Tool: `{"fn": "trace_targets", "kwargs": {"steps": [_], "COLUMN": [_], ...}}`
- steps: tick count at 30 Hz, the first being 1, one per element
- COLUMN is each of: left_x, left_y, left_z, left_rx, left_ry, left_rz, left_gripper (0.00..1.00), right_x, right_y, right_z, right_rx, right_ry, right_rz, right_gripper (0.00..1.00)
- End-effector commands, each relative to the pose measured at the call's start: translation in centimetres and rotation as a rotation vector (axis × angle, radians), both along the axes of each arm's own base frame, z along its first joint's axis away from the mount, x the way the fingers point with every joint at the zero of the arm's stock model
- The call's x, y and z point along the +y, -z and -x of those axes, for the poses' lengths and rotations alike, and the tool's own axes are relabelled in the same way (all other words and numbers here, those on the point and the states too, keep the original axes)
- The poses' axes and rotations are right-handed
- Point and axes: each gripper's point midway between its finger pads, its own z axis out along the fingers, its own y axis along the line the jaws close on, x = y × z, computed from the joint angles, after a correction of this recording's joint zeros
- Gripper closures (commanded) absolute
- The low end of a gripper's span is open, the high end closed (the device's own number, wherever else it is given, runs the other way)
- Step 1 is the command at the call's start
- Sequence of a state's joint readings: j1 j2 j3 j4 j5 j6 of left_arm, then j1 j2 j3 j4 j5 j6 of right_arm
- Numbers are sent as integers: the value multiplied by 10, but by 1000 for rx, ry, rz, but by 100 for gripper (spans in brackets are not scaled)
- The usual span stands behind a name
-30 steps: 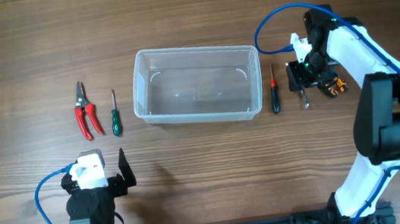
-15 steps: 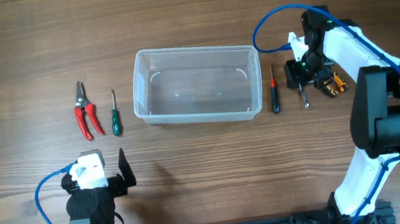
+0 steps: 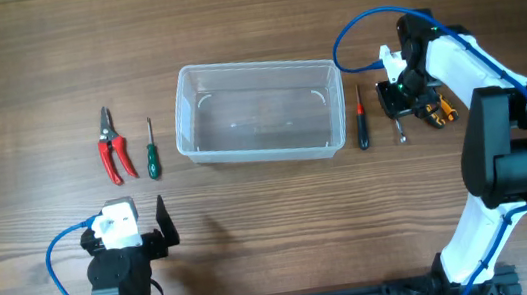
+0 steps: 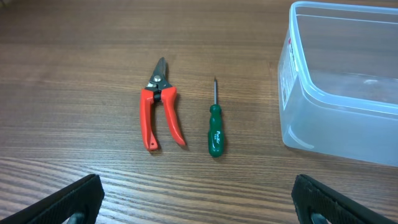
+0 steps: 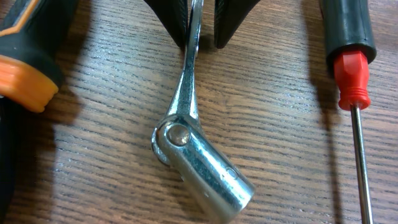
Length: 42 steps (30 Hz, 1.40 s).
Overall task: Pack container
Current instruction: 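Close the right gripper on the socket wrench and lift it, then carry the wrench into the container and open the right gripper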
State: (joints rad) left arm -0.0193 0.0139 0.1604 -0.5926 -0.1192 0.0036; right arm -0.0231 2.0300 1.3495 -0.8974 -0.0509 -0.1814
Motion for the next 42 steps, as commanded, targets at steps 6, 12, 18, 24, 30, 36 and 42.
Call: {"fn": "trace_targets", "kwargs": {"steps": [6,12,18,24,30,36,42], "left_x": [2,2,2,2,2,2,2], "left_y": [1,1,1,1,1,1,1], "left_z": [0,0,0,0,0,0,0], "left_rx": [-2,-2,-2,-2,-2,-2,-2], "left_ry": [-4,-4,-4,-4,-4,-4,-4], "left_rz": [-19,-19,-19,-19,-19,-19,-19], "left_gripper": [0,0,0,0,0,0,0], "right_x": [-2,-2,-2,31,108,203,261], "right_y": [5,-10,-79,-170,-204,-207,-204], "right_z": [4,-12,-57,-93,-84,-48,-16], "right_rx": [21,-22,-146,-318,-378,-383,-418], "right_ry": [-3,-2,23,-75,-359,-733,-1110], "right_rz": [17,18,18,-110,-225,-295,-287], "right_gripper": [96,96,96,96,96,96,96]}}
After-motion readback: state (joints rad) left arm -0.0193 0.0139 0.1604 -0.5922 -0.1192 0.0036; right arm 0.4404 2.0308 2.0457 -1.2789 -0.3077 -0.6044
